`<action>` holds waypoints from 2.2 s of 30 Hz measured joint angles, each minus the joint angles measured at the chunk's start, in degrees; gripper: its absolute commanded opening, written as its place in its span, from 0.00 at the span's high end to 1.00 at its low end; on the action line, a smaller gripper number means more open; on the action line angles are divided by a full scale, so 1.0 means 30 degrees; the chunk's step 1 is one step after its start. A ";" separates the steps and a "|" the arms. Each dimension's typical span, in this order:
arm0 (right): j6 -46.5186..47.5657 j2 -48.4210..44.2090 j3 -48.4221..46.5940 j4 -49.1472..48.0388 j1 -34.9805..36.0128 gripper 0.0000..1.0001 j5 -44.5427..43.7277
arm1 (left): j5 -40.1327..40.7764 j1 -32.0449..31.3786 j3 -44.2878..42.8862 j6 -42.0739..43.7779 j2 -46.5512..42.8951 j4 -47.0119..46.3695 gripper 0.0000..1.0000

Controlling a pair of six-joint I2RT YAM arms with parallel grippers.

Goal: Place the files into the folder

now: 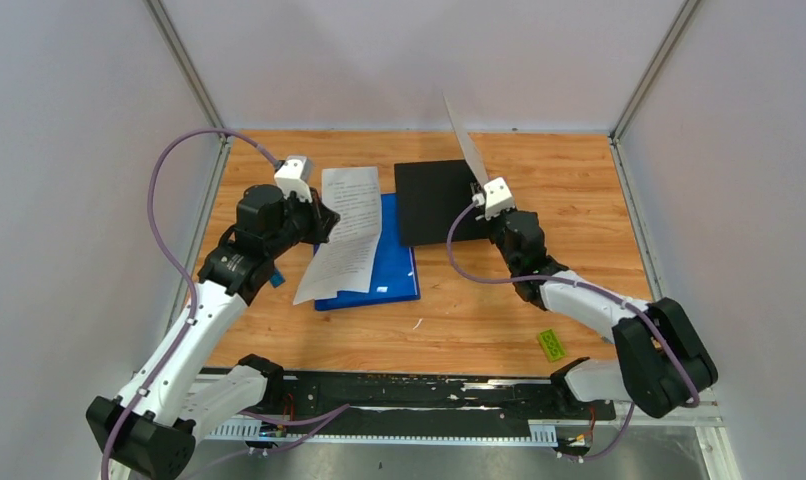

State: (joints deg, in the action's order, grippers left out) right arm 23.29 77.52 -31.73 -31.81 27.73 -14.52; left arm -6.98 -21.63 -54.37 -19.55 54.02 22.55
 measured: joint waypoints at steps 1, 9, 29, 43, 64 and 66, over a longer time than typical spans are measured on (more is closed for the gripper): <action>-0.1027 -0.0423 -0.0474 0.1107 0.0007 1.00 -0.0117 | 0.0000 0.0007 -0.0146 -0.0262 -0.0007 0.0007 1.00; -0.8502 -0.4728 -0.0350 0.6113 0.0291 1.00 -0.0131 | -0.1137 0.0379 -0.2149 -0.2171 -0.0007 0.0481 1.00; -2.4174 -1.4280 0.8116 1.0739 0.2310 0.99 -0.0736 | -0.6499 0.0379 0.1195 -1.0892 0.1319 -0.7278 1.00; -2.8181 -1.5293 0.7308 1.6670 0.2382 0.57 -0.2273 | -0.5224 0.0379 0.1588 -0.9231 0.9908 -0.8517 1.00; -1.9613 -1.0156 -0.0080 1.6211 0.1821 0.55 -0.0350 | -0.2681 0.0379 -0.2040 -0.4401 1.4090 -0.5501 1.00; -1.8156 -0.7548 -0.1807 1.5613 0.1188 0.59 0.0809 | -0.2674 0.0379 -0.2455 -0.3869 1.4520 -0.5042 1.00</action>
State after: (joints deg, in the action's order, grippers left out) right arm -31.18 54.87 -37.15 15.03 31.29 -12.10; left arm -15.00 -20.49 -61.73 -31.16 97.58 7.42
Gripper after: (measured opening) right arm 0.467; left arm 0.006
